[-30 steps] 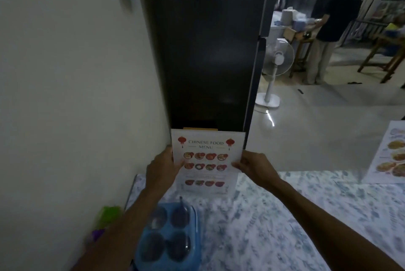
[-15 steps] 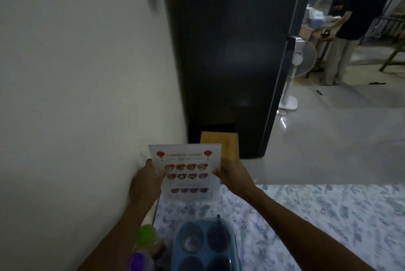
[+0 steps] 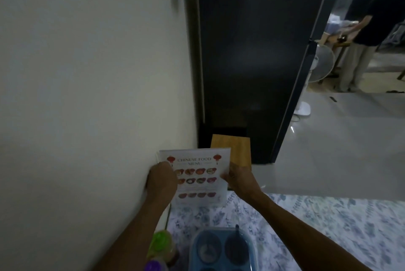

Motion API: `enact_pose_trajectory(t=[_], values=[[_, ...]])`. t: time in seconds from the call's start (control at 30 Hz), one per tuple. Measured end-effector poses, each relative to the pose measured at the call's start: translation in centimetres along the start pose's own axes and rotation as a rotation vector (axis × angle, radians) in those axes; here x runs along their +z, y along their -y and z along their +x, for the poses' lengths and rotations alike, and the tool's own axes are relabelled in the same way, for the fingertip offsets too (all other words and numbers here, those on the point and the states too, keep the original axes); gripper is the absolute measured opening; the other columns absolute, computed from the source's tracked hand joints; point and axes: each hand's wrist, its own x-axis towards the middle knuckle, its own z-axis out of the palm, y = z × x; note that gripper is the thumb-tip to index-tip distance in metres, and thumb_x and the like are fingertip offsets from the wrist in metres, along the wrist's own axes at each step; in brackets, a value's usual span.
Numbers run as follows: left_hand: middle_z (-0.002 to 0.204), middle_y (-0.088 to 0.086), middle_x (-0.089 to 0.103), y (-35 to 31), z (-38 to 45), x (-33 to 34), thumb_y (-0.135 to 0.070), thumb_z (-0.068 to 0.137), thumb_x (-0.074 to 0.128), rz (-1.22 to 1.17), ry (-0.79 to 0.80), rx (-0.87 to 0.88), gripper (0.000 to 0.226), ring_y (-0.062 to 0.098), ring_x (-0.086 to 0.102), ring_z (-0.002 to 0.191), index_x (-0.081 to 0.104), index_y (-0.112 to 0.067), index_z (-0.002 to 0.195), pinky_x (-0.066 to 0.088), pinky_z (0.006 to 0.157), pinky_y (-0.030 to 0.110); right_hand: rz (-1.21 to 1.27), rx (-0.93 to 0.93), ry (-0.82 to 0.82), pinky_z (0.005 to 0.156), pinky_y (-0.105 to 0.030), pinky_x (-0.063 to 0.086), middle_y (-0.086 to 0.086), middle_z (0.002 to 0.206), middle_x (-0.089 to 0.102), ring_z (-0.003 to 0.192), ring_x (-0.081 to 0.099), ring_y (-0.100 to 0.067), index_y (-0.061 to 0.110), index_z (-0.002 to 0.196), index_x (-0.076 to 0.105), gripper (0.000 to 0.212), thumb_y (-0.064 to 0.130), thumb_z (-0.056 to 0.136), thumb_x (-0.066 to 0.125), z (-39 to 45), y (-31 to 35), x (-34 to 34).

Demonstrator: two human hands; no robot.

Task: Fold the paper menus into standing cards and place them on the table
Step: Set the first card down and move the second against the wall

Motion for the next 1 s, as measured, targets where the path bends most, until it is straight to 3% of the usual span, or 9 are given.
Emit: enact_pose_trajectory(t=[0.1, 0.27, 0.47, 0.57, 0.9, 1.0], values=[[0.105, 0.016, 0.071, -1.0, -0.4, -0.7, -0.007, 0.099, 0.047, 0.068, -0.022, 0.022, 0.021, 0.029, 0.07, 0.093, 0.067, 0.0, 0.101, 0.045, 0.062, 0.026, 0.04, -0.006, -0.018, 0.082, -0.053, 0.061, -0.01, 0.108, 0.07, 0.096, 0.072, -0.03, 0.032, 0.099, 0.06, 0.015, 0.017, 0.096, 0.059, 0.2, 0.3, 0.4], [0.109, 0.018, 0.065, -1.9, -0.7, -0.4, -0.012, 0.102, 0.042, 0.017, -0.013, 0.062, 0.022, 0.03, 0.068, 0.092, 0.058, 0.0, 0.109, 0.048, 0.064, 0.031, 0.01, 0.034, 0.021, 0.087, -0.051, 0.061, -0.012, 0.116, 0.068, 0.106, 0.07, -0.028, 0.022, 0.105, 0.058, 0.017, 0.009, 0.095, 0.06, 1.1, 0.7, 0.0], [0.106, 0.012, 0.069, -1.8, -1.2, -0.2, -0.028, 0.1, 0.052, -0.029, -0.018, 0.115, 0.026, 0.026, 0.07, 0.086, 0.059, -0.007, 0.112, 0.053, 0.062, 0.03, -0.183, 0.066, 0.104, 0.079, -0.025, 0.056, -0.006, 0.129, 0.066, 0.114, 0.066, -0.021, 0.015, 0.127, 0.056, 0.038, 0.018, 0.091, 0.068, 1.8, 0.2, 0.4], [0.105, 0.008, 0.071, -1.7, -1.4, -0.1, -0.034, 0.099, 0.053, -0.034, -0.024, 0.127, 0.028, 0.025, 0.071, 0.087, 0.064, -0.011, 0.11, 0.056, 0.067, 0.031, -0.216, 0.083, 0.113, 0.089, -0.028, 0.052, -0.007, 0.132, 0.065, 0.12, 0.064, -0.023, 0.013, 0.128, 0.056, 0.04, 0.017, 0.09, 0.069, 2.3, 0.3, 0.3], [0.085, 0.0, 0.065, -0.9, -2.0, 0.1, -0.037, 0.102, 0.042, -0.021, -0.05, 0.164, 0.035, 0.014, 0.059, 0.066, 0.067, -0.013, 0.102, 0.048, 0.051, 0.02, -0.262, 0.091, 0.129, 0.093, -0.032, 0.054, -0.004, 0.127, 0.068, 0.115, 0.066, -0.021, 0.015, 0.124, 0.059, 0.04, 0.023, 0.087, 0.072, 3.0, -0.3, 0.0], [0.096, 0.003, 0.071, -0.8, -2.3, 0.1, -0.035, 0.101, 0.046, -0.024, -0.055, 0.167, 0.031, 0.018, 0.068, 0.075, 0.067, -0.014, 0.112, 0.049, 0.053, 0.02, -0.301, 0.1, 0.136, 0.09, -0.031, 0.056, -0.002, 0.121, 0.07, 0.108, 0.068, -0.018, 0.016, 0.118, 0.062, 0.036, 0.027, 0.086, 0.073, 3.1, -0.5, -0.3]])
